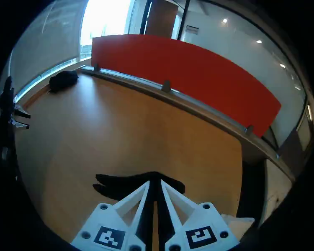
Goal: Fold towel
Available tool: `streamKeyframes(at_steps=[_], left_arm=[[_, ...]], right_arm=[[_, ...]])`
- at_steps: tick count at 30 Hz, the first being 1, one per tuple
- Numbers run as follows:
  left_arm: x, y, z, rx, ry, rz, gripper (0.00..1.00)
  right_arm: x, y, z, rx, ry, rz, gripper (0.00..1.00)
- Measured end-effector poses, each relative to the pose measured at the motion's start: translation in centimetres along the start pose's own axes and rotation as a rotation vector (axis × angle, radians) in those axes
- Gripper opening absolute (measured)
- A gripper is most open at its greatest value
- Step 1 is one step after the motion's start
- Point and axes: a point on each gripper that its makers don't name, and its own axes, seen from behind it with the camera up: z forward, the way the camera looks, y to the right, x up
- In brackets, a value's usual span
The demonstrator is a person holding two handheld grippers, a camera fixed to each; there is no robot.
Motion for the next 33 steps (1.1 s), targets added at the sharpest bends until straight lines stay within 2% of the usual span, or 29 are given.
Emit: streamKeyframes(at_steps=[15, 24, 33], left_arm=[[0.4, 0.7, 0.2, -0.007, 0.000, 0.011, 0.94], [-0.2, 0.8, 0.0, -0.006, -0.010, 0.013, 0.94], [-0.7, 0.7, -0.2, -0.004, -0.017, 0.019, 0.95]], right_arm=[[-4.6, 1.9, -1.5, -0.040, -0.060, 0.014, 0.04], [-10.8, 1.5, -2.8, -0.063, -0.143, 0.058, 0.04], [-16.4, 1.3, -3.5, -0.098, -0.212, 0.148, 0.04]])
